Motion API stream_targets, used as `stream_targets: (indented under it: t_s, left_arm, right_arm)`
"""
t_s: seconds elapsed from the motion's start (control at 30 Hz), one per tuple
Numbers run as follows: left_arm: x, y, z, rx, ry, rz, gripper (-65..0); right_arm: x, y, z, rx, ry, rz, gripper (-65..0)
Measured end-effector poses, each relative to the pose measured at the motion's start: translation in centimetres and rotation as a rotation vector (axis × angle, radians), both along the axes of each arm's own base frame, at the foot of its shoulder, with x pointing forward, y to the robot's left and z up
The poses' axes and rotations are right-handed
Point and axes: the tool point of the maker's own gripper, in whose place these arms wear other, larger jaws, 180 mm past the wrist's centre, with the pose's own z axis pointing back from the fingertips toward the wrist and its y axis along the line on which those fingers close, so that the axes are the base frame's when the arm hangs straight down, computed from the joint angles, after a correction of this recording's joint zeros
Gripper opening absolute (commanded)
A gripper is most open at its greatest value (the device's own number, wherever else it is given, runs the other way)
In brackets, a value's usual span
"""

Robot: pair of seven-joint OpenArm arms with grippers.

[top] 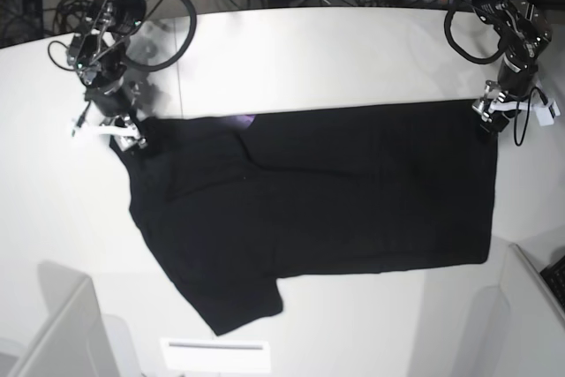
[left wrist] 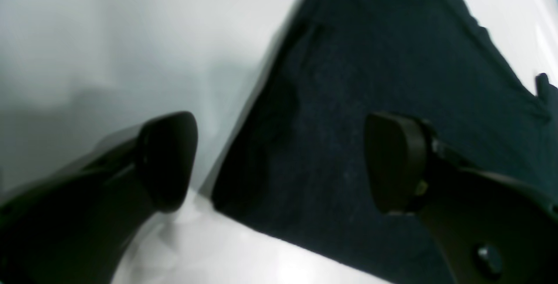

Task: Fold the T-shirt properly
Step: 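Pull the collar edge toward the robot with both grippers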

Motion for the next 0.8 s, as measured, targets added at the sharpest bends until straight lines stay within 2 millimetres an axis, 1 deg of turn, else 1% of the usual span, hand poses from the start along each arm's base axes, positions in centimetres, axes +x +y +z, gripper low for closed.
stream_targets:
  t_s: [0.1,0.17,0.37,0.4,0.43,0.47,0.53,0.6,0.63,0.7,0.73,0.77,0.8]
  left_arm:
    - [0.8,-0.8,0.0,0.006,0.008,-0.044,-8.1]
    - [1.0,-1.1,-0.1,0.001,0.005,-0.048,-8.1]
    - [1.1,-0.9,0.1,0.016,-0.019,-0.033,-8.2]
    - [1.0,-0.8,-0.1,0.015,-0.019,-0.029,-8.9]
    - [1.0,-0.8,-0.2,0.009,-0.022,-0.024,-10.9]
    - [1.0,-0.8,-0.4,0.006,-0.028,-0.018,-14.5]
    - [0.8,-0.6,-0.7,-0.004,-0.025,-0.01,-25.2]
    - [0.7,-0.4,-1.1,-0.008,-0.013,-0.008,-37.8]
    - [0.5,-0.3,-1.3,-0.013,-0.006,0.001,-44.6]
    - [0.3,-0.6,-1.6,-0.022,0.005,-0.003,-56.1]
    - [0.3,-0.7,-1.7,-0.024,0.007,-0.004,-62.9]
    - [0.2,-0.8,-1.8,-0.028,0.013,-0.007,-65.0]
    - [0.1,-0.9,-1.9,-0.031,0.014,-0.007,-65.0]
  right_arm:
    - [0.4,0.1,-0.2,0.01,-0.014,-0.003,-21.2]
    - [0.7,0.2,-0.3,0.018,-0.017,-0.005,-21.2]
    - [0.9,-0.1,-0.4,0.004,-0.04,-0.023,-21.2]
    - [0.9,0.0,-0.4,0.005,-0.04,-0.022,-21.3]
    - [0.9,-0.1,-0.4,0.004,-0.04,-0.023,-21.3]
    - [0.9,-0.1,-0.4,0.004,-0.04,-0.023,-21.3]
    - [0.9,-0.1,-0.4,0.004,-0.04,-0.024,-22.8]
    - [0.8,-0.1,-0.5,0.0,-0.036,-0.024,-28.1]
    - [0.7,-0.2,-0.6,-0.005,-0.032,-0.024,-32.0]
    - [0.5,-0.2,-1.0,0.0,-0.022,-0.028,-40.1]
    - [0.5,-0.4,-1.2,0.0,-0.019,-0.034,-45.0]
    - [0.4,-0.6,-1.5,0.002,-0.014,-0.037,-50.7]
    - [0.3,-0.7,-1.7,0.006,-0.01,-0.039,-56.0]
